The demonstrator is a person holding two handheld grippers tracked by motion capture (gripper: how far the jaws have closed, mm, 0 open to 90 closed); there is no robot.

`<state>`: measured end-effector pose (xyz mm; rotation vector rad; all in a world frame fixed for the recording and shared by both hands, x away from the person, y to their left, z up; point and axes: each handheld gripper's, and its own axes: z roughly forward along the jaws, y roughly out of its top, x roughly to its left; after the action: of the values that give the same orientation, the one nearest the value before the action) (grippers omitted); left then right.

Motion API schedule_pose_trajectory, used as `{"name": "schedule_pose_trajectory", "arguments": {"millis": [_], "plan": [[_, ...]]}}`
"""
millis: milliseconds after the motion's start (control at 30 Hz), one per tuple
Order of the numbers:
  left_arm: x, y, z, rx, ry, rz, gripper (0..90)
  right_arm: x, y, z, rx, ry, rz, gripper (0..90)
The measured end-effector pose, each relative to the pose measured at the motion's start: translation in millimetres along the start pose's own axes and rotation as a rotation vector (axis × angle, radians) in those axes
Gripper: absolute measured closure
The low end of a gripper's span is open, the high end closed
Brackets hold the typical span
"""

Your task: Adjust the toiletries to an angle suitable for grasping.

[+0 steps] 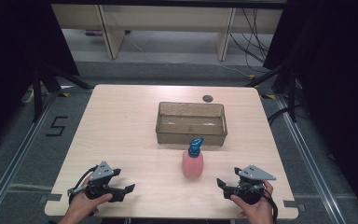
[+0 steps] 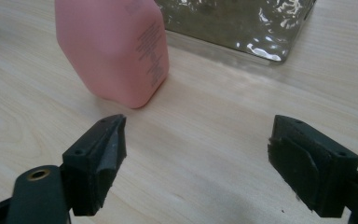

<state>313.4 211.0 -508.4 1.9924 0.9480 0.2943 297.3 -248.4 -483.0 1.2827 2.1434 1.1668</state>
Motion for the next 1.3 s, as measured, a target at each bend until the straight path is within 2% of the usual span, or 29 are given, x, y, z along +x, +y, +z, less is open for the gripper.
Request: {"name": "schedule_pose_trajectory", "arguments": {"millis": [33,67,100,133,167,200,300,333,367,400,500,700,733,800,833,867,933,967,1000,1067,1167,1233,1300], "plan": [[-0.4,0.0,0.0,-0.002,0.004,-0.001,14.8,0.0,-0.3,1.0,-0.011,0.010,0.009,19.6],[-0.4,0.1,-0.1,-0.001,0.004,-0.001,14.8,-1.8,0.6,-0.2,-0.013,0.001,-0.011,19.6],[-0.4,0.1,-0.1,-0.001,0.004,-0.001,14.8,1.4,0.5,-0.5,-0.007,0.017,0.036,19.6],[-0.4,0.0,0.5,-0.004,-0.003,-0.004,14.8,2.0,0.5,0.1,-0.022,0.014,0.042,20.4],[-0.4,-0.1,0.5,-0.003,-0.003,-0.005,14.8,1.7,1.8,-2.4,-0.014,0.016,0.026,22.1],[-0.4,-0.1,0.5,-0.003,-0.002,-0.005,14.8,0.0,2.7,-2.8,-0.032,0.011,-0.004,23.0],[-0.1,0.2,-0.4,0.002,-0.001,0.002,14.8,-0.9,3.6,-3.4,-0.055,0.017,-0.007,22.3],[-0.1,0.2,-0.5,0.001,-0.001,0.002,14.8,-0.4,3.7,-3.5,-0.059,0.019,0.005,22.2],[-0.1,0.2,-0.5,0.002,-0.001,0.002,14.8,-1.2,4.0,-4.3,-0.070,0.008,-0.006,22.1],[-0.1,0.2,-0.5,0.002,-0.002,0.003,14.8,-0.3,4.0,-4.1,-0.069,0.026,0.013,22.3],[-0.6,0.1,0.1,-0.001,-0.005,-0.001,14.8,0.3,6.1,-7.2,-0.090,0.028,0.011,25.5],[-0.4,0.2,-0.2,0.000,-0.001,0.001,14.8,1.4,8.0,-8.6,-0.120,0.032,0.014,24.2],[-0.6,0.3,-0.1,-0.003,-0.002,-0.003,14.8,4.1,8.5,-9.3,-0.114,0.047,0.048,24.0],[0.9,0.5,-1.0,0.013,0.006,0.017,14.8,4.5,9.4,-9.0,-0.122,0.049,0.041,23.7],[0.9,0.5,-1.0,0.013,0.006,0.017,14.8,3.9,10.1,-8.9,-0.129,0.049,0.022,23.7],[-0.7,0.3,0.0,-0.002,-0.002,-0.002,14.8,4.1,10.8,-9.7,-0.128,0.046,0.011,23.6],[-0.7,0.3,0.0,-0.002,-0.002,-0.001,14.8,6.1,11.7,-8.5,-0.145,0.054,0.012,23.5],[-0.5,0.3,0.1,-0.001,-0.006,-0.001,14.8,7.1,11.9,-7.0,-0.154,0.056,0.015,23.5],[-0.8,0.3,0.1,-0.002,-0.002,-0.002,14.8,10.5,12.4,-8.2,-0.149,0.077,0.048,23.6],[-0.7,0.2,0.2,-0.005,-0.004,0.000,14.8,9.9,14.1,-7.7,-0.156,0.069,0.008,23.6],[-0.4,0.3,0.2,-0.001,-0.011,0.002,14.8,13.1,15.7,-6.0,-0.154,0.087,0.009,23.5],[-0.4,0.3,0.1,-0.001,-0.012,0.002,14.8,13.5,16.3,-5.2,-0.145,0.077,-0.002,23.5],[0.4,0.6,-0.6,0.012,-0.011,0.016,14.8,15.5,18.0,-3.7,-0.170,0.078,-0.015,23.5]]}}
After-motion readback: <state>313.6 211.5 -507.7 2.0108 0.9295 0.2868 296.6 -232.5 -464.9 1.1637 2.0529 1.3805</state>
